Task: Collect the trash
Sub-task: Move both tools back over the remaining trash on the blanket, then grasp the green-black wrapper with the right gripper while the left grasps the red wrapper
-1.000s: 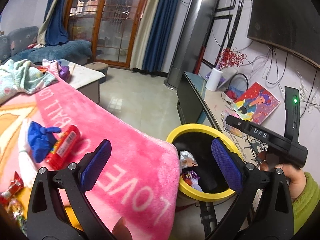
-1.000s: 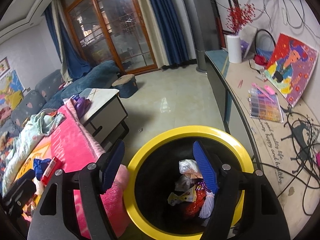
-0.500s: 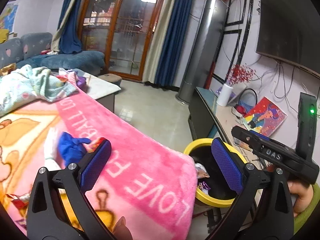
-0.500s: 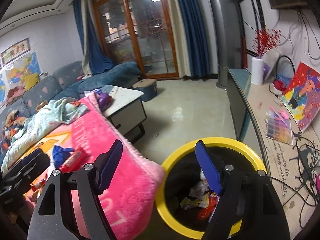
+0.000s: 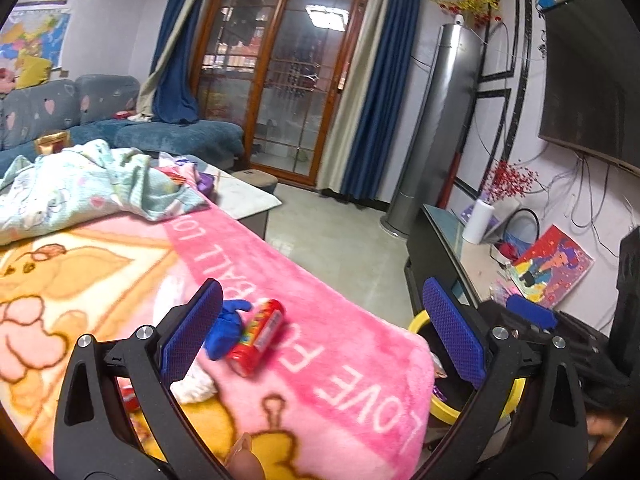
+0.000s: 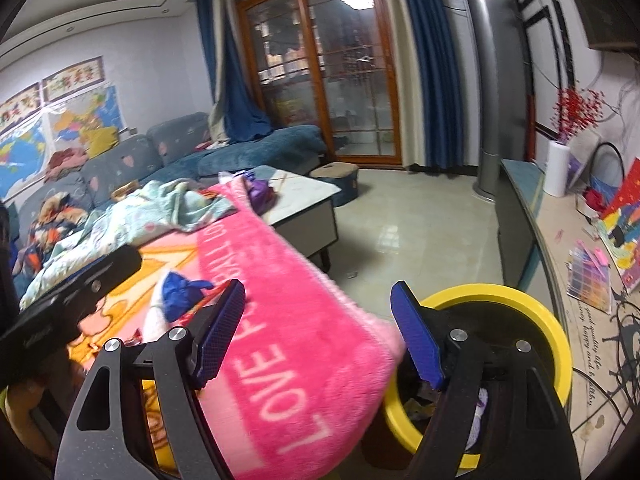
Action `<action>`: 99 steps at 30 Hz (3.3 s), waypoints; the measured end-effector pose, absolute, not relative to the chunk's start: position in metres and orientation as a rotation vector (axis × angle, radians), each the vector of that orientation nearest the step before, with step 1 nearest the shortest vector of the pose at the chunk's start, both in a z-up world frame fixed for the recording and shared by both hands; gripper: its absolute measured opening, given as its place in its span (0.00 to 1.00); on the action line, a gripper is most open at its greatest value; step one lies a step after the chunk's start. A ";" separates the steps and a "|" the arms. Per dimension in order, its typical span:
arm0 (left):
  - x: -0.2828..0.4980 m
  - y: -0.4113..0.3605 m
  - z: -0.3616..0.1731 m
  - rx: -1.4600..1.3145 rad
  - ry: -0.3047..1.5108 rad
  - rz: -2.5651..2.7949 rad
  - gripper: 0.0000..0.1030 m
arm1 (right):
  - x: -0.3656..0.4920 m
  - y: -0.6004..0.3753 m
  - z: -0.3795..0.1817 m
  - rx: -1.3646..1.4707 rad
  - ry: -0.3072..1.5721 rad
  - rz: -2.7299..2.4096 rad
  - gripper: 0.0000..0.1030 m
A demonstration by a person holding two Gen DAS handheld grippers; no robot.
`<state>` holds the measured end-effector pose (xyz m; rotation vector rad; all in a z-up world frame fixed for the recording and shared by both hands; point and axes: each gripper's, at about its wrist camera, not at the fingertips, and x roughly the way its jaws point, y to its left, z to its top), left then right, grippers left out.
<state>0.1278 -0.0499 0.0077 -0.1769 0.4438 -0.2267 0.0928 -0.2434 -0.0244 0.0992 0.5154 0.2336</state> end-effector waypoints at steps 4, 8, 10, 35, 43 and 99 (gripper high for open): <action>0.124 -0.034 0.010 -0.186 0.432 -0.188 0.89 | 0.089 -0.224 -0.026 0.066 0.524 0.284 0.71; 0.122 -0.018 0.011 -0.202 0.424 -0.157 0.89 | 0.085 -0.207 -0.029 0.041 0.538 0.325 0.71; 0.122 -0.011 0.012 -0.208 0.422 -0.144 0.89 | 0.083 -0.199 -0.031 0.031 0.548 0.345 0.71; 0.106 0.069 0.000 -0.236 0.479 0.026 0.89 | 0.062 -0.115 -0.047 -0.095 0.633 0.562 0.71; 0.102 0.099 -0.016 -0.259 0.567 0.043 0.89 | 0.059 -0.079 -0.062 -0.144 0.701 0.662 0.70; 0.102 0.109 -0.062 -0.274 0.762 -0.106 0.11 | 0.068 -0.076 -0.092 -0.159 0.796 0.725 0.19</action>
